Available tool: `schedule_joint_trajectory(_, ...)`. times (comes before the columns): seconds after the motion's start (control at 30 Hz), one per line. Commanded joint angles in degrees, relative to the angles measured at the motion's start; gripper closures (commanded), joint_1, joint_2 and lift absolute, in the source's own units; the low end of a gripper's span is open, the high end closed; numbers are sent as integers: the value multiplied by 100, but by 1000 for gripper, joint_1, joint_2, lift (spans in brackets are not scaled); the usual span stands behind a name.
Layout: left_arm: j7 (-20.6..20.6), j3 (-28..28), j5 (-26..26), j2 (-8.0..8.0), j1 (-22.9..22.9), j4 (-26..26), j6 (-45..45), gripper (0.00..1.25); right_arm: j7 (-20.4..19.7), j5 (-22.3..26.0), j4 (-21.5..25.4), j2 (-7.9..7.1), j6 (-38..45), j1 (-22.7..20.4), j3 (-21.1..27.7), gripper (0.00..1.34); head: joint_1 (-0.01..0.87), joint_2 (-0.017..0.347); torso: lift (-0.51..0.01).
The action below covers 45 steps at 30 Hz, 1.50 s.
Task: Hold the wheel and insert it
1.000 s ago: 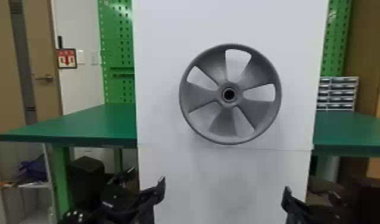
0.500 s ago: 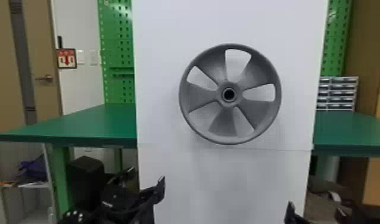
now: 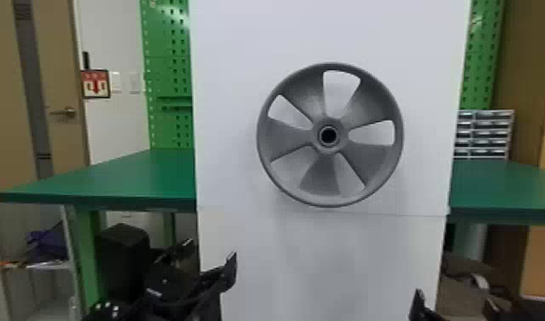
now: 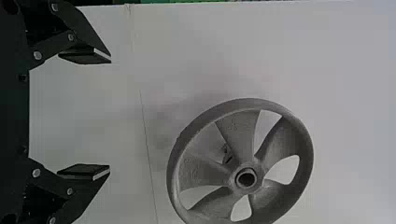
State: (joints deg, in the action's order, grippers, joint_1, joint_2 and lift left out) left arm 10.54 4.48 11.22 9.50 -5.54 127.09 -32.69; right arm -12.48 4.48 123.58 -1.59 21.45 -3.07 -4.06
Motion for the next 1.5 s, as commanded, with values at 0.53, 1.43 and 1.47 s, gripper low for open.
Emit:
schedule_joint_trajectory(0.53,0,9,3,0,-18,0,8,418,0,26,0,1,0,34,-7,248,181,98,-494)
schedule_joint_trajectory(1.43,9,9,30,105,-554,668,-1372,421,0,18,0,-69,53,78,-95,248,181,98,-494)
schedule_joint_trajectory(1.47,9,0,30,96,-589,712,-1477,423,0,18,0,-78,53,78,-95,248,181,98,-494)
